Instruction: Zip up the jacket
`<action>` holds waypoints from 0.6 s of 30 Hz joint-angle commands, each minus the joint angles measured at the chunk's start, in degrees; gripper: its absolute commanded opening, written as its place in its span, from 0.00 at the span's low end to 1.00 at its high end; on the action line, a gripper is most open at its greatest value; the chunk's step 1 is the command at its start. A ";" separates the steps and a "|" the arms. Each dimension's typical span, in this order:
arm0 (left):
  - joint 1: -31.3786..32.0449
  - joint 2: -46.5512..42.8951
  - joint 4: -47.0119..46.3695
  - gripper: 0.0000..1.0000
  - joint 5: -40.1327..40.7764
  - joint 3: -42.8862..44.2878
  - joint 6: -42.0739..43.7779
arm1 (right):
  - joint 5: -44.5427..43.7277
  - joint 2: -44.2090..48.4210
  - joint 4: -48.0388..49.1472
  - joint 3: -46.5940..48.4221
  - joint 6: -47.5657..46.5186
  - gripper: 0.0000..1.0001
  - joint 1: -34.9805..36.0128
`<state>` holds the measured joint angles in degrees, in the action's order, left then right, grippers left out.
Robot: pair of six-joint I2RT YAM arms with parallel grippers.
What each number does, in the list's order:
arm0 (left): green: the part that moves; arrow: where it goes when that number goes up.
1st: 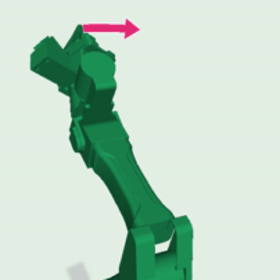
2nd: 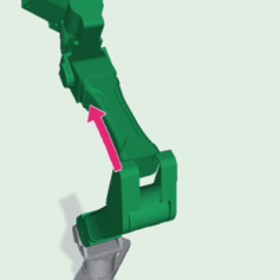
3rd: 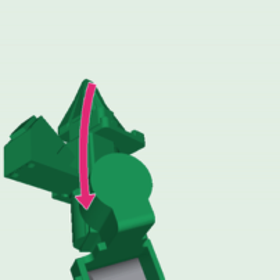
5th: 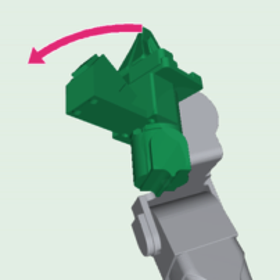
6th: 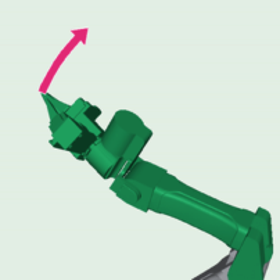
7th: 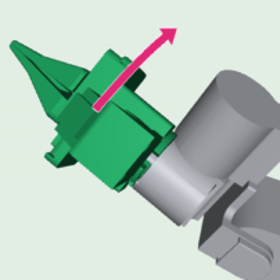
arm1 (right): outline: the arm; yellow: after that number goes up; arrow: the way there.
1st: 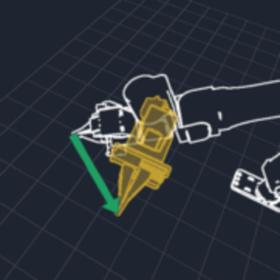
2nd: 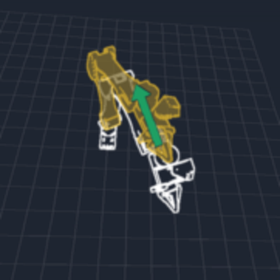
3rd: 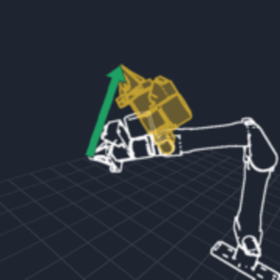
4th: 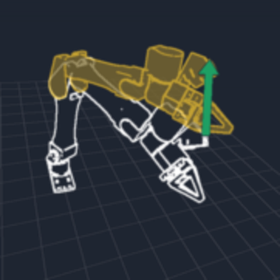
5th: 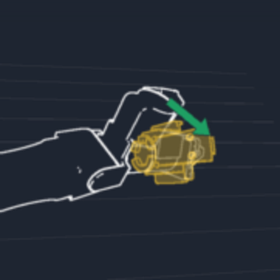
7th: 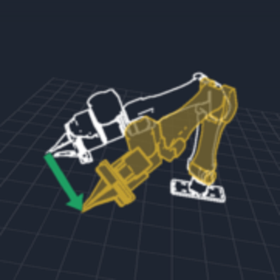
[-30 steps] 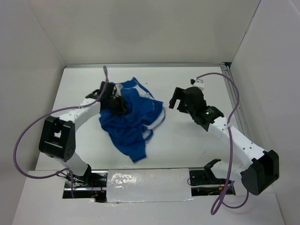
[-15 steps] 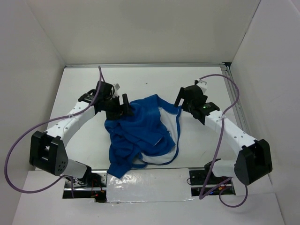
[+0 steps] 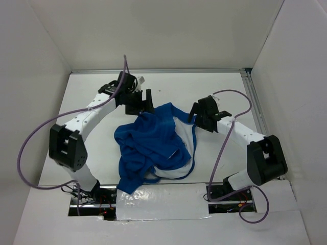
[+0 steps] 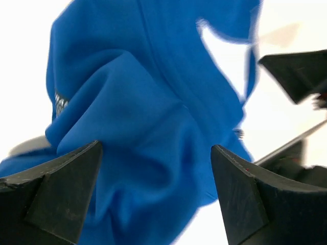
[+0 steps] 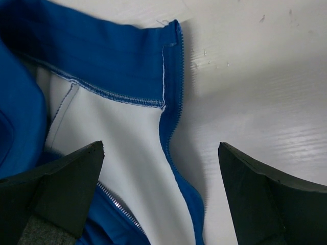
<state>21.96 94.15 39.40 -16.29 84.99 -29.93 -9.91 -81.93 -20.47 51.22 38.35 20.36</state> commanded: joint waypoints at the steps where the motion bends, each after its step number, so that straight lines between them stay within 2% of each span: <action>1: 1.69 6.12 3.14 0.99 1.72 3.42 4.35 | 2.44 -2.96 3.77 -0.42 1.64 1.00 -0.06; 8: 3.09 21.06 5.77 0.99 1.35 12.99 6.38 | 6.91 -7.88 7.63 -2.18 3.40 1.00 0.03; 9: 3.35 22.21 6.30 0.90 1.35 13.44 6.55 | 7.53 -8.42 7.90 -2.09 3.66 1.00 0.12; 10: 3.79 23.78 6.48 0.67 1.53 13.71 7.08 | 7.97 -9.03 8.16 -1.74 3.58 0.98 0.21; 11: 4.06 24.15 6.57 0.02 1.79 13.80 6.82 | 8.50 -10.17 8.60 -1.48 3.40 0.97 0.29; 12: 4.32 24.15 6.40 0.00 2.23 13.80 6.38 | 9.20 -10.61 8.95 -1.30 3.23 0.93 0.38; 13: 4.32 23.28 5.26 0.00 2.23 13.45 6.47 | 9.56 -11.14 9.48 -0.69 3.05 0.77 0.64; 15: 4.32 21.44 4.38 0.00 2.23 12.66 6.21 | 9.30 -12.20 10.18 0.10 2.70 0.65 1.00; 16: 4.32 19.08 3.85 0.00 2.32 12.57 6.12 | 8.95 -12.46 10.36 1.24 2.17 0.48 1.08; 18: 4.32 16.17 2.44 0.00 2.23 13.35 6.55 | 8.42 -12.03 10.10 2.73 1.29 0.32 1.00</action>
<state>26.00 116.88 44.01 -13.91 96.62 -24.16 -1.52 -93.95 -13.54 50.63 40.64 20.86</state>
